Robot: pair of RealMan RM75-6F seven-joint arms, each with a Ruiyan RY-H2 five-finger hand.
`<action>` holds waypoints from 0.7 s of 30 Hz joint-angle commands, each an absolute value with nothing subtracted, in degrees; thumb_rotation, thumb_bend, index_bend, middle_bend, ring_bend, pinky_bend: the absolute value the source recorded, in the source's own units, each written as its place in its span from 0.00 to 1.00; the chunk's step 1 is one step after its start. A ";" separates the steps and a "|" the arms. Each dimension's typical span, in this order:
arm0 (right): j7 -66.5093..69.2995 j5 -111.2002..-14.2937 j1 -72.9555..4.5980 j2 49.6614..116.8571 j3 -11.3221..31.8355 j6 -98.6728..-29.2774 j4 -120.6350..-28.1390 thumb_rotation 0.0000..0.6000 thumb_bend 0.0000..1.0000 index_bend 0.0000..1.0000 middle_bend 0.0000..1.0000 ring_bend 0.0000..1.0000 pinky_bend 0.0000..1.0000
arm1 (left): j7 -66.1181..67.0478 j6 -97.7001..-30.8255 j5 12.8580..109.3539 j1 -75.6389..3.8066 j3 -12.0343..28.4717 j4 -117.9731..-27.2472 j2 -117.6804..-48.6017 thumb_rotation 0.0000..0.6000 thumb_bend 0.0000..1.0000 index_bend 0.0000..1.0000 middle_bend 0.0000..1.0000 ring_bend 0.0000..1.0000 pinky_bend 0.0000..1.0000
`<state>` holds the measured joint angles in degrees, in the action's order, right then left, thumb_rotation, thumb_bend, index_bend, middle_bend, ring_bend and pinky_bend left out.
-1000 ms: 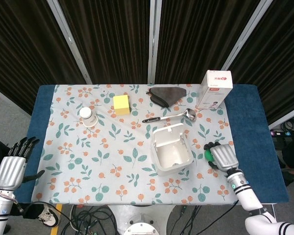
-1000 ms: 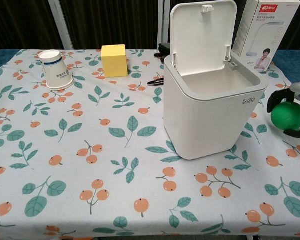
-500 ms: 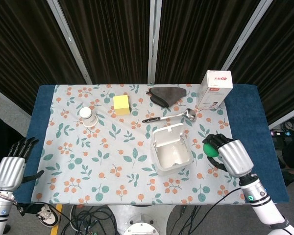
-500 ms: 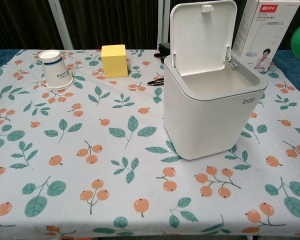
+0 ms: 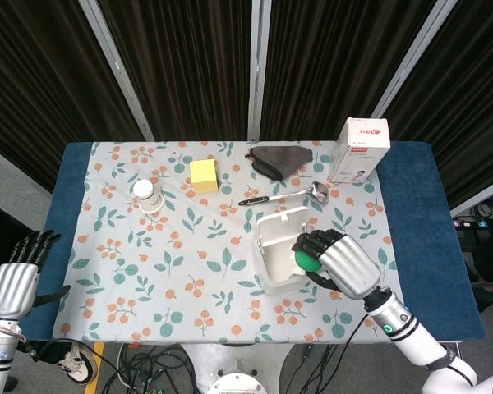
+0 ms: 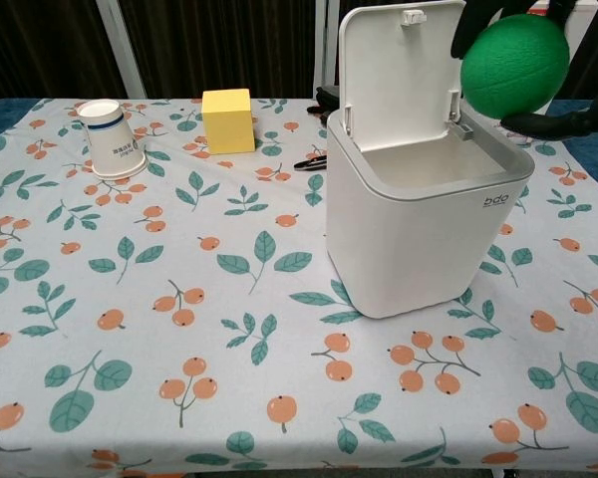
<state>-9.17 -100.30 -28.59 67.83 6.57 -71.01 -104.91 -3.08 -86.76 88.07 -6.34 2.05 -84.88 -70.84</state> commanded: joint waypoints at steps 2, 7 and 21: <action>-9.25 -100.02 -29.03 67.65 6.46 -70.30 -105.25 1.00 0.03 0.28 0.23 0.08 0.23 | -3.18 -86.78 88.14 -6.31 2.01 -84.71 -70.90 1.00 0.09 0.13 0.10 0.04 0.13; -9.37 -99.25 -28.76 66.93 6.25 -70.59 -105.71 1.00 0.02 0.21 0.17 0.02 0.19 | -3.42 -86.79 88.16 -6.27 2.01 -84.53 -70.97 1.00 0.09 0.13 0.10 0.04 0.13; -2.96 -96.30 -15.90 63.65 2.34 -87.18 -96.50 1.00 0.01 0.14 0.15 0.01 0.17 | -2.95 -87.24 88.60 -6.34 2.24 -85.43 -70.61 1.00 0.09 0.13 0.10 0.04 0.13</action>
<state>-5.33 -99.21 -19.79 64.29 3.82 -84.04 -100.09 -3.00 -87.19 88.53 -6.31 2.20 -85.37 -70.67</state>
